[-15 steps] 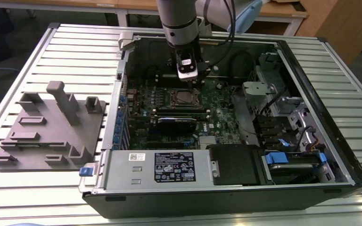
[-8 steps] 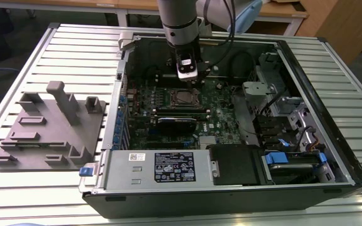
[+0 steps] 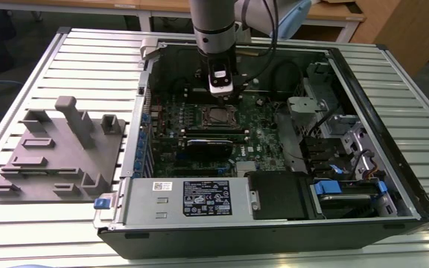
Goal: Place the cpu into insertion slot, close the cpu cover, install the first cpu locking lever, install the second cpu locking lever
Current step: 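Install the first cpu locking lever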
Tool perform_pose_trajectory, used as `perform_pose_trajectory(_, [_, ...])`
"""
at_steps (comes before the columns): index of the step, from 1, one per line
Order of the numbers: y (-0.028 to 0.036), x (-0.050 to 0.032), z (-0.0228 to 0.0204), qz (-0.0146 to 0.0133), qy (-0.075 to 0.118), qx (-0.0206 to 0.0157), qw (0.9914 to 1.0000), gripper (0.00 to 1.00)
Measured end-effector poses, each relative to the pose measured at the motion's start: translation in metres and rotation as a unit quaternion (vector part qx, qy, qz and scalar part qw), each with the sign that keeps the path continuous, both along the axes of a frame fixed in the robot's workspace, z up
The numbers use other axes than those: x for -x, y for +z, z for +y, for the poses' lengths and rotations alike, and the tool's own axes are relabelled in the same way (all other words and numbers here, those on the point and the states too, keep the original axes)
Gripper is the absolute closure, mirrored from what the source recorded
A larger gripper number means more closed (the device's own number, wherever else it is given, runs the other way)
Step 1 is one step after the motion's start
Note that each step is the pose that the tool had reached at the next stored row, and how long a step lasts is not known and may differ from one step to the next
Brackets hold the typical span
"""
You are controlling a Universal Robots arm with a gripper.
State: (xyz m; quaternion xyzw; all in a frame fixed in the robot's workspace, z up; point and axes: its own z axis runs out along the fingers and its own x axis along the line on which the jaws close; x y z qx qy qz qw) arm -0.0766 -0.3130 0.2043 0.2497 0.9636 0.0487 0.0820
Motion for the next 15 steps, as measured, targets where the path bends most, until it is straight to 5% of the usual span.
perform_pose_trajectory(15, [0.0088, -0.0007, 0.0001, 0.0014, 0.000, 0.0004, 1.00000, 0.90])
